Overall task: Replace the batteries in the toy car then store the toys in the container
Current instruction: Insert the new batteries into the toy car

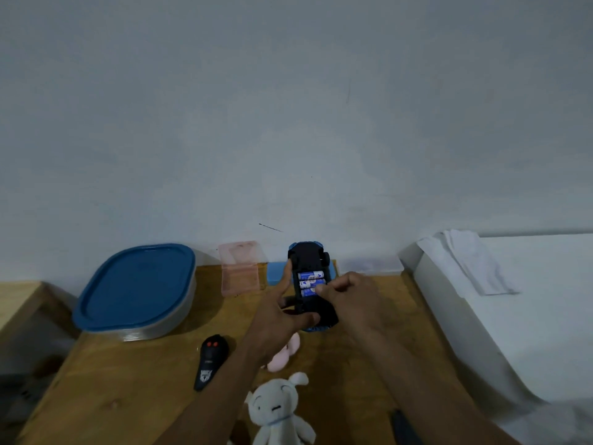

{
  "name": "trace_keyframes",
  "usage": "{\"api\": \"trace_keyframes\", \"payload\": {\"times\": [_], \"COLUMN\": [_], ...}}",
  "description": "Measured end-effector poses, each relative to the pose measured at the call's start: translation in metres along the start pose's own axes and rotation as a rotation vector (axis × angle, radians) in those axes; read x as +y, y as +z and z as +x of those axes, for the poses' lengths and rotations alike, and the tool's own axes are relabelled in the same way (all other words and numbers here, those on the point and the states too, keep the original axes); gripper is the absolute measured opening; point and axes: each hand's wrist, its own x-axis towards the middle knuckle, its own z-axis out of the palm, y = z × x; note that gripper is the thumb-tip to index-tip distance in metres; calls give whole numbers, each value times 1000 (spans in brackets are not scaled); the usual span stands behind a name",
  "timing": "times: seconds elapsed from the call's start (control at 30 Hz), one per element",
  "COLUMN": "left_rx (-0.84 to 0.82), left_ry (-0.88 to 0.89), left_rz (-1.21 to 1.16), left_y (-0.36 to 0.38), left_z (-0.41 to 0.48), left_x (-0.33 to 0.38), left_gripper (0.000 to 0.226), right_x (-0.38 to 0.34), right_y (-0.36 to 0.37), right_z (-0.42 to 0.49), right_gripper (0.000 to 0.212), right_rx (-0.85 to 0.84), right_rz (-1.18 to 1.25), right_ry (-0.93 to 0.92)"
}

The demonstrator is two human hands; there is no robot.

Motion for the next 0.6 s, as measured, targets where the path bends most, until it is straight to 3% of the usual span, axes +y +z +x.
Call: {"api": "trace_keyframes", "payload": {"times": [0.17,0.6], "left_rx": [-18,-201], "left_ry": [35,12], "left_rz": [23,112], "left_y": [-4,4], "left_z": [-1,-5], "left_x": [0,-26], "left_gripper": [104,107], "right_x": [2,26], "right_y": [0,0], "right_z": [10,-7], "right_gripper": [47,33], "right_rx": [-42,-4], "right_rz": [137,8], "right_ry": [140,254]}}
